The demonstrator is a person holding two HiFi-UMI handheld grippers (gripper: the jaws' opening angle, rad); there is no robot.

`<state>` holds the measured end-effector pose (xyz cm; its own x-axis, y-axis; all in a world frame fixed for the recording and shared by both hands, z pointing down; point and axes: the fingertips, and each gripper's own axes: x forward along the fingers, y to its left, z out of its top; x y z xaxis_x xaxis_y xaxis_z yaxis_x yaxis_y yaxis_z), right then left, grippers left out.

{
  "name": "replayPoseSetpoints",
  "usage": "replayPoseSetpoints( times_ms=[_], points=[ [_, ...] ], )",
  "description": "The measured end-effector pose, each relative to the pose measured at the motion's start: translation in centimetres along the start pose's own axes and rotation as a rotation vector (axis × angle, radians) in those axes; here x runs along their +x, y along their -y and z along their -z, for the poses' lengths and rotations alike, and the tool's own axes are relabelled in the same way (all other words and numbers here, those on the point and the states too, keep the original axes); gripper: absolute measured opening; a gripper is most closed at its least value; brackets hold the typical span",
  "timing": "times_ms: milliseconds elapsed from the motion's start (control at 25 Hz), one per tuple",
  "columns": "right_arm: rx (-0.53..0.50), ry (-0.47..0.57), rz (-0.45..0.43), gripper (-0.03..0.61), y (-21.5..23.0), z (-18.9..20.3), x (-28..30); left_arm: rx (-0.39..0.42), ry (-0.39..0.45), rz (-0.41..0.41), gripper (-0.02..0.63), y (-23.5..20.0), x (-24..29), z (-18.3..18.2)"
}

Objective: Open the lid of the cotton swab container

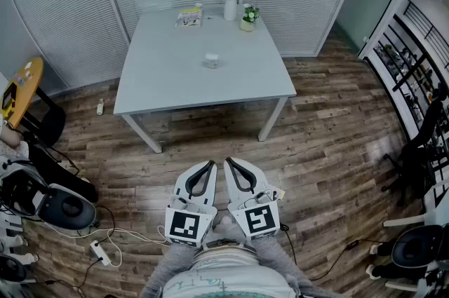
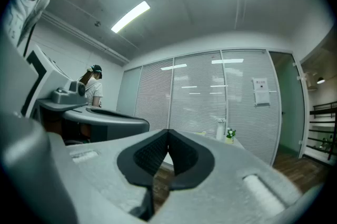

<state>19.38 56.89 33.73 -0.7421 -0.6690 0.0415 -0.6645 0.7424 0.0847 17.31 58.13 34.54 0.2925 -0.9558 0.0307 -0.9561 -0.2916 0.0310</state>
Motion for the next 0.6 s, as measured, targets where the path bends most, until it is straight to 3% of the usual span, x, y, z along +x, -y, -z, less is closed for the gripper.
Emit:
replayPoseSetpoints(
  times_ms=[320, 600],
  points=[
    [0.021, 0.001, 0.002, 0.002, 1.5, 0.8, -0.2, -0.017, 0.010, -0.004, -0.002, 0.6, 0.9, -0.6],
    [0.012, -0.010, -0.007, 0.002, 2.3, 1.3, 2.8, -0.042, 0.002, 0.006, -0.002, -1.7, 2.9, 0.0]
  ],
)
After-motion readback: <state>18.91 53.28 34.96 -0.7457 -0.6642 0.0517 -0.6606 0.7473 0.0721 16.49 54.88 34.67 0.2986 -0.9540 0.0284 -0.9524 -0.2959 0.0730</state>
